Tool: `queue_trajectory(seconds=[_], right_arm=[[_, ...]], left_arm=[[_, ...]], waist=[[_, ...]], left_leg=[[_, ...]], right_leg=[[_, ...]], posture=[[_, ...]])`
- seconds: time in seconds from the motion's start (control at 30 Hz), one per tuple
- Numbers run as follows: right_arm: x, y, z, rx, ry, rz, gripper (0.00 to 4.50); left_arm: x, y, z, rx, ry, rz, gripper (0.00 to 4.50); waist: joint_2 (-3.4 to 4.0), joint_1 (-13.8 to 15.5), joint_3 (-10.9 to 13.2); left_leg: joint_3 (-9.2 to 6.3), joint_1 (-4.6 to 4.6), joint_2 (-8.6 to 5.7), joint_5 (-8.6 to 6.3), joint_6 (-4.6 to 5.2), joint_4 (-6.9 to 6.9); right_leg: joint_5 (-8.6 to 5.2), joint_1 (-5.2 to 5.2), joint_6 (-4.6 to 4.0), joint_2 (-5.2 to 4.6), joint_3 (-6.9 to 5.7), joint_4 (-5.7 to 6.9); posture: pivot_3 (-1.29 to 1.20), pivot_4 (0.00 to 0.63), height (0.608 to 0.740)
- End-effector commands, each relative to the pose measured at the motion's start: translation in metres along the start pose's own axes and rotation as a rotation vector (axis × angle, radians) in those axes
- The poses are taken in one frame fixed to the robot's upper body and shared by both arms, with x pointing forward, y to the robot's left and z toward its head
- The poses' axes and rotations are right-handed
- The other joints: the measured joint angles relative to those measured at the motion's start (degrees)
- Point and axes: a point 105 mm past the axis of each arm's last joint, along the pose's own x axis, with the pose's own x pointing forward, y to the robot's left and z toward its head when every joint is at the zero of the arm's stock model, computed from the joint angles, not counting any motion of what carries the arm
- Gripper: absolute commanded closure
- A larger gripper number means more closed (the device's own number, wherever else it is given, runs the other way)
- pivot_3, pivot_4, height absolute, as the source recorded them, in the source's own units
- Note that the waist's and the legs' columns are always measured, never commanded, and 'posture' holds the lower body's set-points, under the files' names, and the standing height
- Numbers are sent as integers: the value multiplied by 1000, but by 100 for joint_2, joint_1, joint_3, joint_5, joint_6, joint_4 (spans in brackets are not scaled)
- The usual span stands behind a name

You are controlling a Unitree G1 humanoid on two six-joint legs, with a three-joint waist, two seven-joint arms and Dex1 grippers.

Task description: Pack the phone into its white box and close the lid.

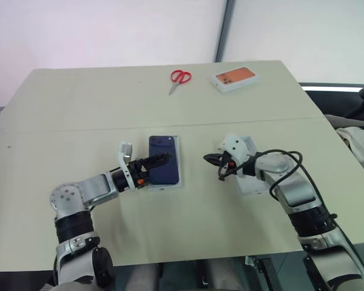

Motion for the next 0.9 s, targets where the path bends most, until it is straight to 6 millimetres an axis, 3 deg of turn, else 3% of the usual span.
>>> queue_trajectory(seconds=[0.03,0.4,0.9], right_arm=[[2,-2,13,-32,-40,-1,4500],[8,-1,16,-33,-55,2,4500],[13,2,17,-32,-65,9,4500]], left_arm=[[0,-9,5,62,16,8,28],[1,-19,-2,168,135,62,28],[-10,-32,9,251,134,84,28]], waist=[[0,3,0],[0,4,1],[-1,9,2]], left_leg=[[-1,0,0,0,0,0],[-2,-8,0,0,1,-5],[-3,-9,-1,0,0,-6]], right_leg=[[0,0,0,0,0,0],[0,-10,0,-2,0,0],[0,-12,0,-3,0,0]], posture=[[0,150,740],[0,150,740],[0,150,740]])
